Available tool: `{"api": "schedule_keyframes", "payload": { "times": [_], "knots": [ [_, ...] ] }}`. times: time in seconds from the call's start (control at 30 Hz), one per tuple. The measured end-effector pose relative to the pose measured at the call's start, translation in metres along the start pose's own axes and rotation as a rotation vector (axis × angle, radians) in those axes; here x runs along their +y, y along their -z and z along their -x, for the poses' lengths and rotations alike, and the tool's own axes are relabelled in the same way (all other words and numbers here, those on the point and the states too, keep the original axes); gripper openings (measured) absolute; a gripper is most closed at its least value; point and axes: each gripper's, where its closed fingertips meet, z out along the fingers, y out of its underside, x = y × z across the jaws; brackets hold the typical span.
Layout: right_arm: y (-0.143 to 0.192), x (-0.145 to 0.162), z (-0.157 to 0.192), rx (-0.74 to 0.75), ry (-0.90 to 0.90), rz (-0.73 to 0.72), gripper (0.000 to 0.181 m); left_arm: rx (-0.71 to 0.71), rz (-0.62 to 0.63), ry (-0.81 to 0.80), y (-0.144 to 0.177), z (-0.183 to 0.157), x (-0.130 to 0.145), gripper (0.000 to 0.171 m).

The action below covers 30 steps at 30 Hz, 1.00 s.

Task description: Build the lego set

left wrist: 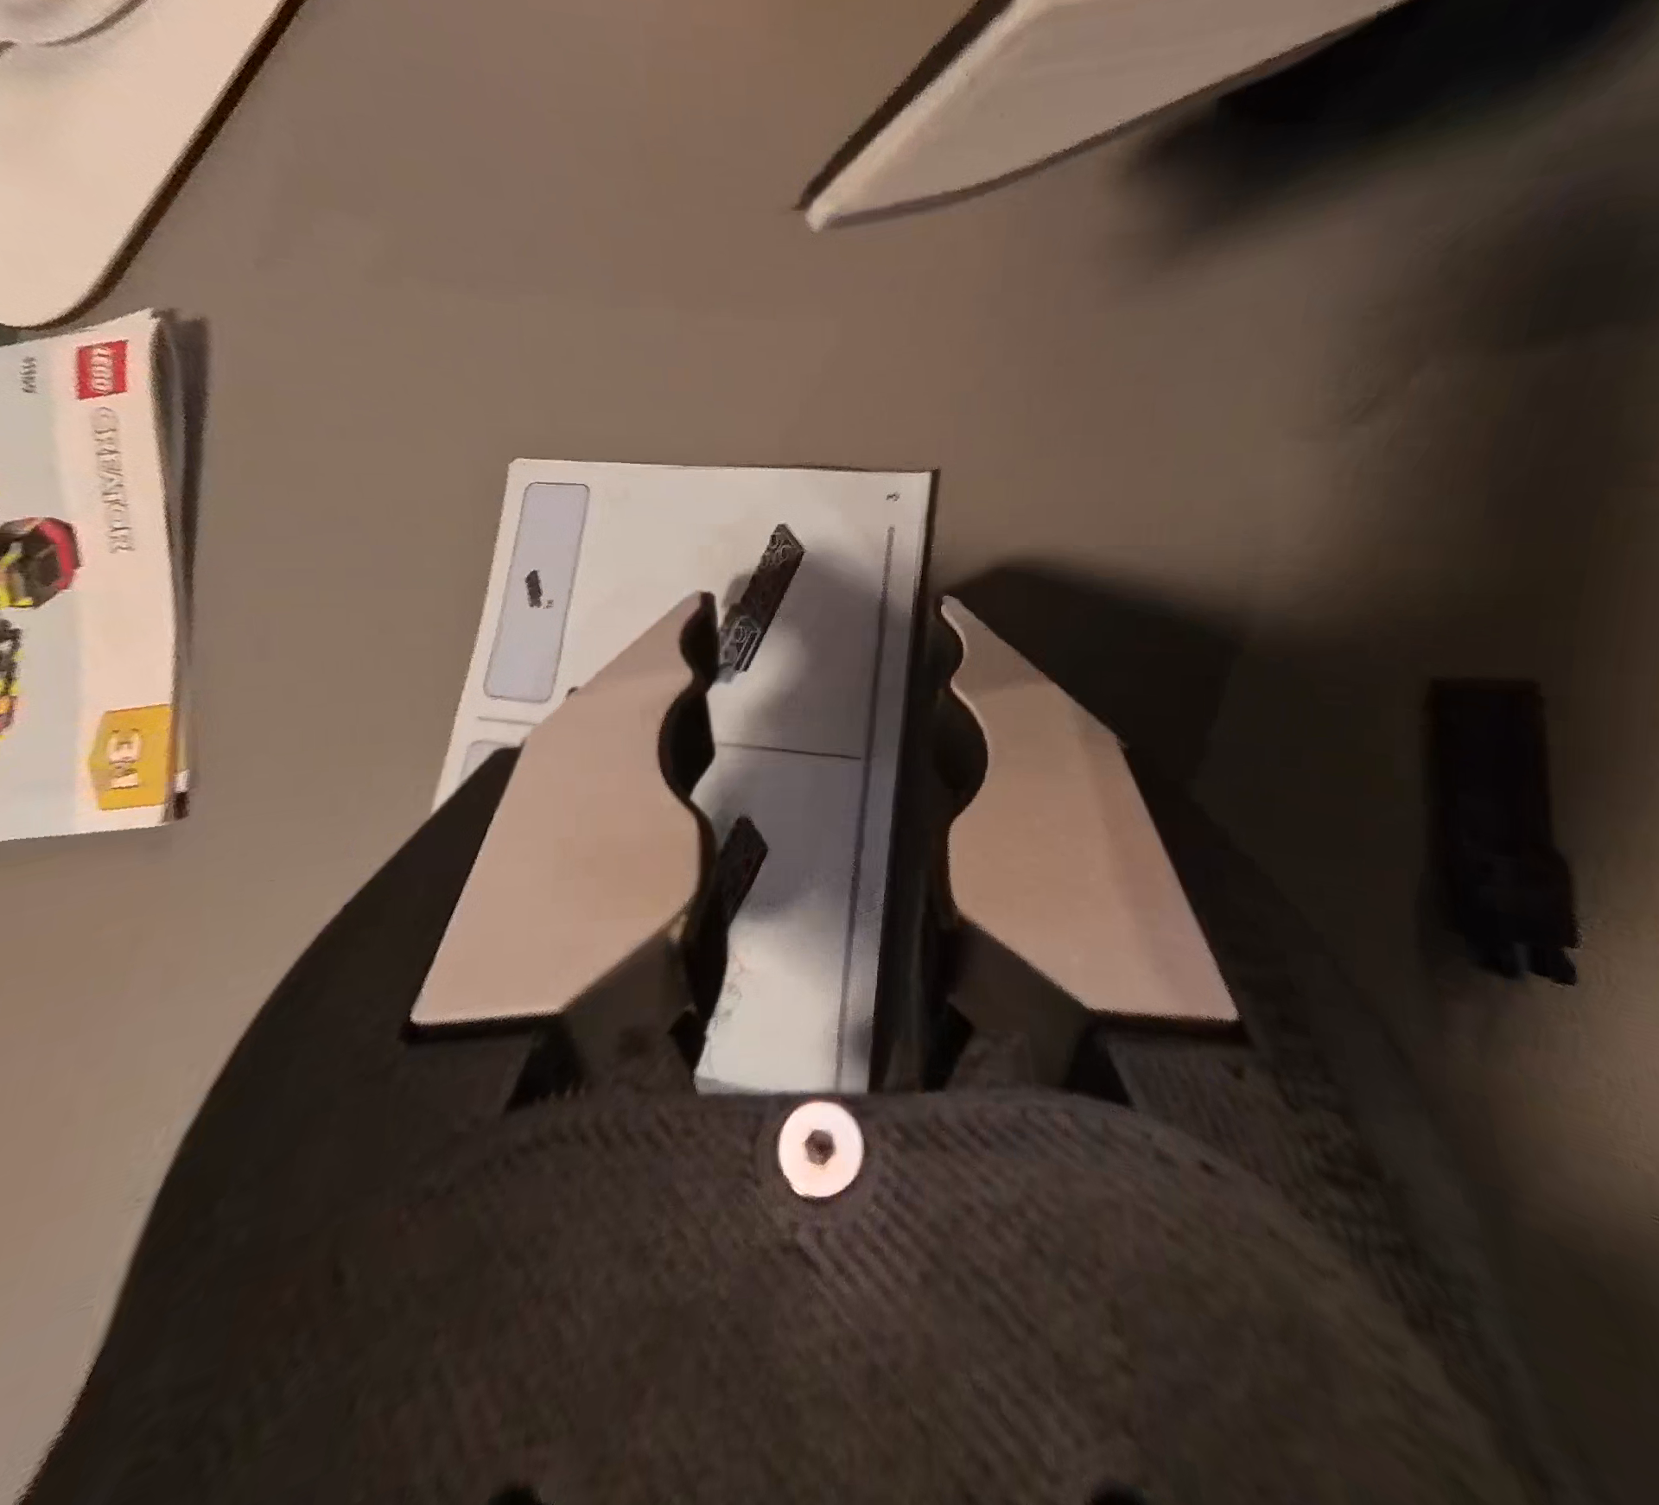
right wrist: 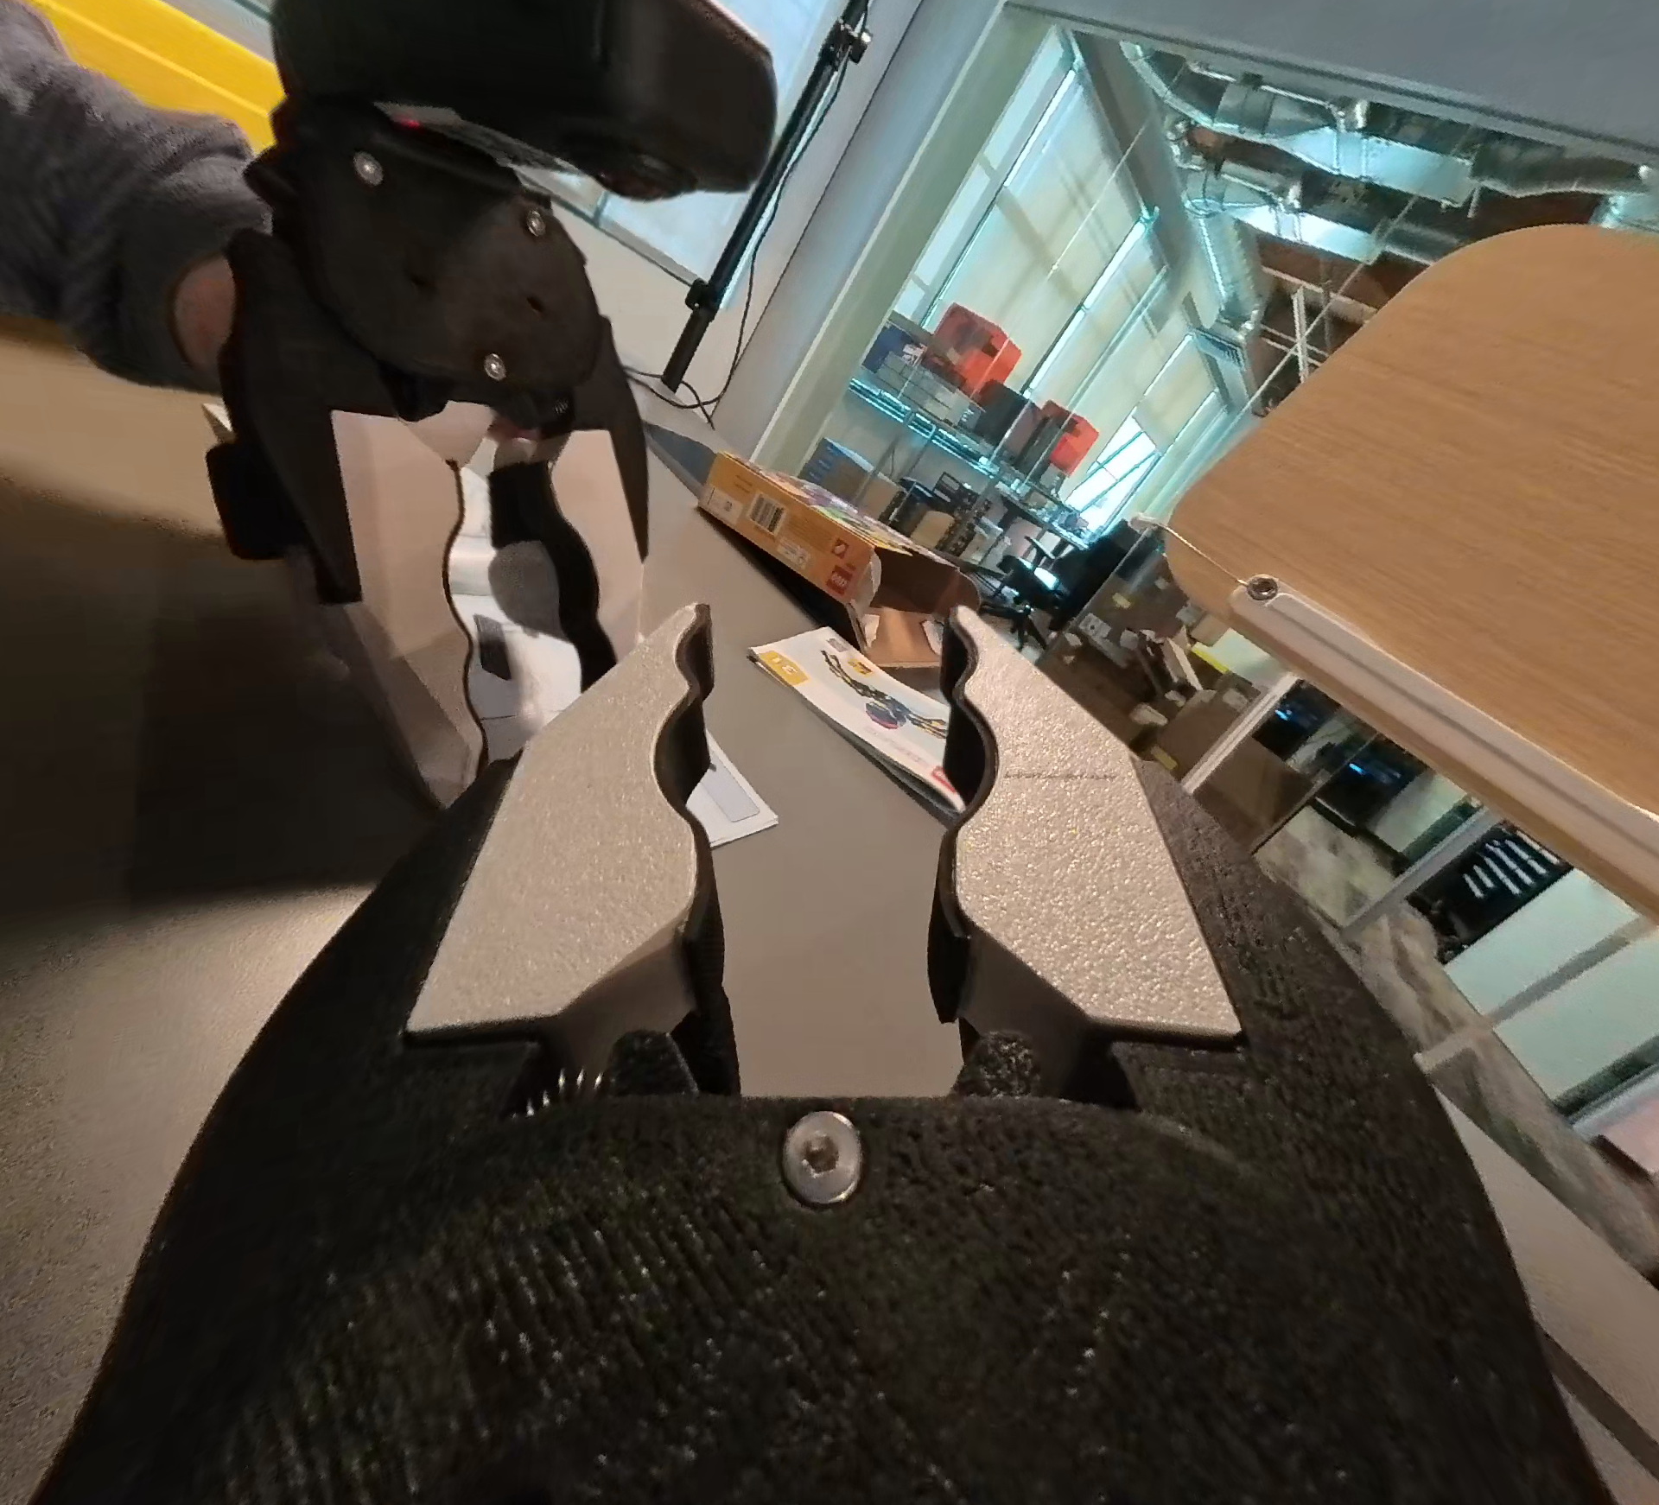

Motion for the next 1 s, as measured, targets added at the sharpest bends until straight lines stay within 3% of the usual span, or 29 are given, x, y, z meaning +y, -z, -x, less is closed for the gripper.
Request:
{"api": "schedule_keyframes", "payload": {
  "times": [0.17, 0.43, 0.77, 0.83, 1.0],
  "knots": [
    [-0.001, 0.002, 0.001, -0.006, -0.004, 0.011, 0.05, 0.095, -0.072, 0.07, -0.003, -0.005, -0.002, 0.033],
    [-0.002, 0.005, 0.005, -0.022, -0.003, 0.032, 0.049, 0.226, -0.197, 0.214, 0.0, -0.005, -0.005, 0.028],
    [-0.001, 0.011, 0.003, -0.009, 0.023, 0.073, 0.038, 0.292, -0.217, 0.275, 0.003, -0.004, -0.007, 0.016],
    [-0.001, 0.019, 0.009, -0.043, 0.068, 0.12, 0.02, 0.306, -0.215, 0.288, 0.003, -0.004, -0.006, 0.01],
    [0.003, 0.047, 0.048, -0.274, 0.236, 0.277, 0.018, 0.335, -0.222, 0.317, 0.004, -0.004, -0.007, 0.008]
  ]
}}
